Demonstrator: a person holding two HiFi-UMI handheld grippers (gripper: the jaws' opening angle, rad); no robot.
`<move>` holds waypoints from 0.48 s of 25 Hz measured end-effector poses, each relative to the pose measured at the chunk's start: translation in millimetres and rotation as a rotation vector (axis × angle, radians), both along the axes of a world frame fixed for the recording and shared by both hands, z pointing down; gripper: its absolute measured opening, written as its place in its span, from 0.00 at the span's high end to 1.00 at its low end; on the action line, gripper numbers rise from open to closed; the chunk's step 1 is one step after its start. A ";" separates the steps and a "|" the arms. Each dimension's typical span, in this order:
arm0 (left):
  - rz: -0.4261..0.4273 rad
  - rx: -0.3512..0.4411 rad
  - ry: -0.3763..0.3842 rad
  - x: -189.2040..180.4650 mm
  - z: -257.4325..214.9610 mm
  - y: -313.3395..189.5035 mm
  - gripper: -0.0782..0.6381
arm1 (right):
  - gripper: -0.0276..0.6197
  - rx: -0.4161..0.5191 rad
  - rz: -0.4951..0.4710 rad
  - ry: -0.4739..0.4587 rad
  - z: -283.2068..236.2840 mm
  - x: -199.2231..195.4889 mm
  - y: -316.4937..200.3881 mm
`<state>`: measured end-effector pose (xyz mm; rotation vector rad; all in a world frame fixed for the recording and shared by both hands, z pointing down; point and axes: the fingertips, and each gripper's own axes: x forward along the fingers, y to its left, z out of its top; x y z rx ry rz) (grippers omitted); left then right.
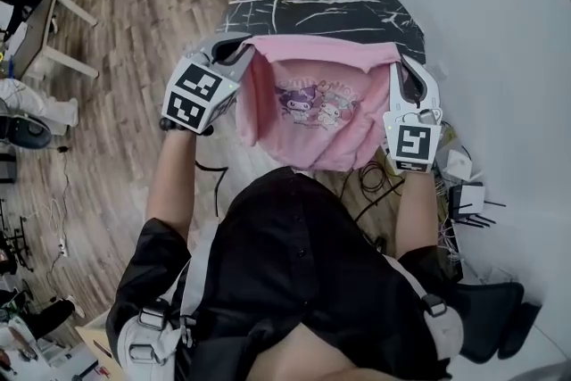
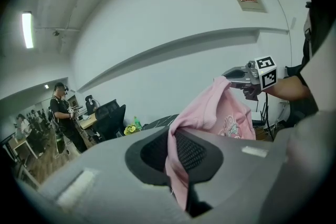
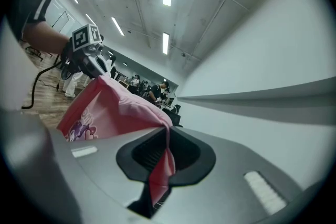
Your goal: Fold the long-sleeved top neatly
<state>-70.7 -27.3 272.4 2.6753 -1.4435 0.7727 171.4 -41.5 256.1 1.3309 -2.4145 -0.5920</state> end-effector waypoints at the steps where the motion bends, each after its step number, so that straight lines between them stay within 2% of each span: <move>1: -0.002 -0.005 0.000 2.8 2.0 -3.4 0.87 | 0.92 -0.002 0.002 0.002 1.1 2.4 -3.1; 7: -0.022 0.002 -0.013 5.9 12.4 -15.2 0.87 | 0.92 -0.030 0.020 0.016 12.1 6.6 -12.9; 12: -0.015 -0.004 0.010 12.3 13.9 -23.8 0.87 | 0.92 -0.051 0.024 0.033 20.2 10.9 -17.7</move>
